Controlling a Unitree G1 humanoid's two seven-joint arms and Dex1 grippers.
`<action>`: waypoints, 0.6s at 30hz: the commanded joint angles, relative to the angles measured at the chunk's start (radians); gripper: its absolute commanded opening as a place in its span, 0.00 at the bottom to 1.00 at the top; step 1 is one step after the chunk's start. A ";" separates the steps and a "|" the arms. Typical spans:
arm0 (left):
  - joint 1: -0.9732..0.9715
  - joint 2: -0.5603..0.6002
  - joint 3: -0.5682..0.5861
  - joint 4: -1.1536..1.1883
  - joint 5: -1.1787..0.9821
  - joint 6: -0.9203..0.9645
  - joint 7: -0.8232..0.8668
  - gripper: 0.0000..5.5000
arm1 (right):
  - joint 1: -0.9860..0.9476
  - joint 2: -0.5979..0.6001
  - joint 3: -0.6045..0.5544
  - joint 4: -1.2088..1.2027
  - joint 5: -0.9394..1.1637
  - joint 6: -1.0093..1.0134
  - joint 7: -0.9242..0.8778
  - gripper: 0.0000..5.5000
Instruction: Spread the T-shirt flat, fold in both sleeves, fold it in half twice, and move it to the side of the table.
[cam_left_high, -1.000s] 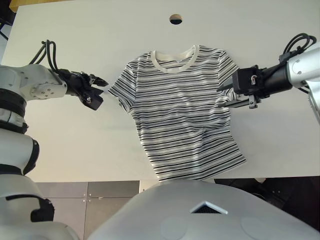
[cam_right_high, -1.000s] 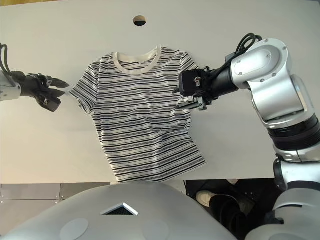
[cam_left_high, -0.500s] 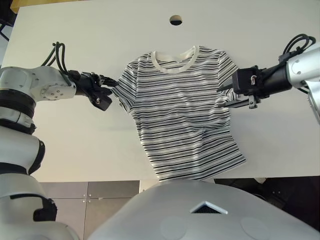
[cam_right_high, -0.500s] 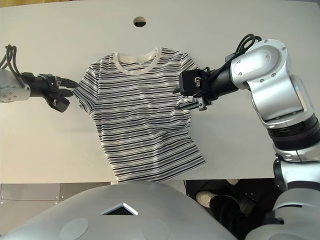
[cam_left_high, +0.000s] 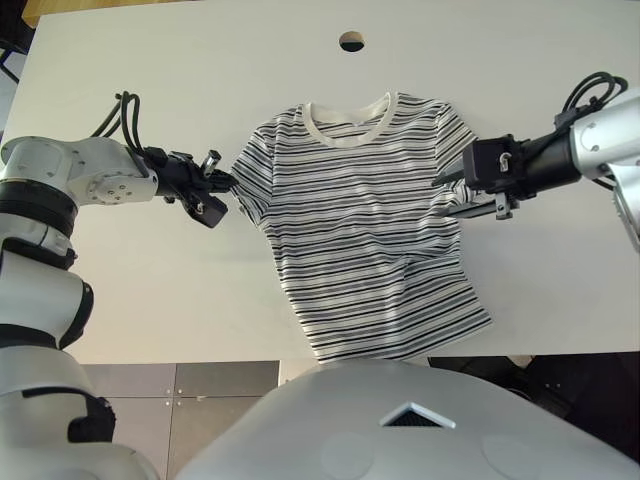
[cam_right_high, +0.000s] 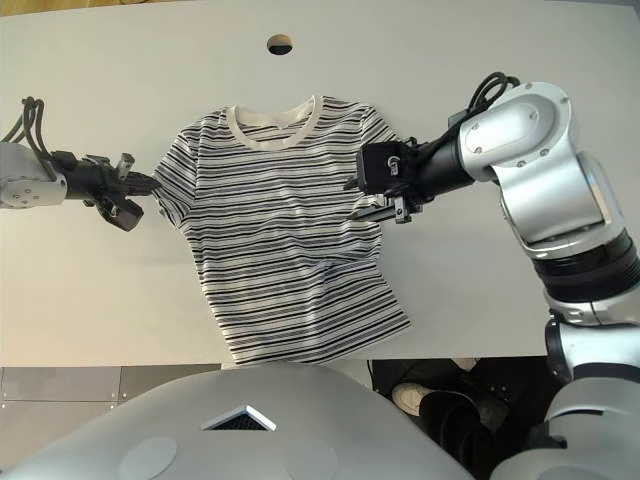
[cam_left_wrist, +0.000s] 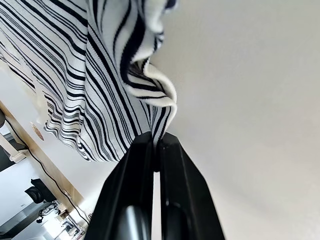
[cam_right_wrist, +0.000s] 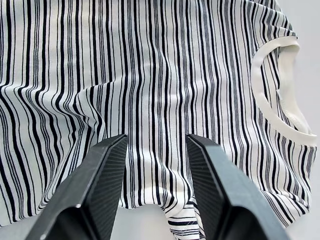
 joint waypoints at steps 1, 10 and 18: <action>0.017 0.004 -0.041 0.080 0.059 0.026 0.004 0.02 | 0.000 0.004 0.000 -0.010 0.005 0.006 -0.007 0.39; -0.042 0.009 -0.077 0.166 0.112 0.096 0.141 0.02 | 0.006 0.011 0.006 -0.008 0.003 0.004 -0.009 0.39; -0.091 0.014 -0.079 0.088 0.144 0.078 0.282 0.02 | 0.019 0.014 0.010 -0.010 0.002 0.004 -0.015 0.39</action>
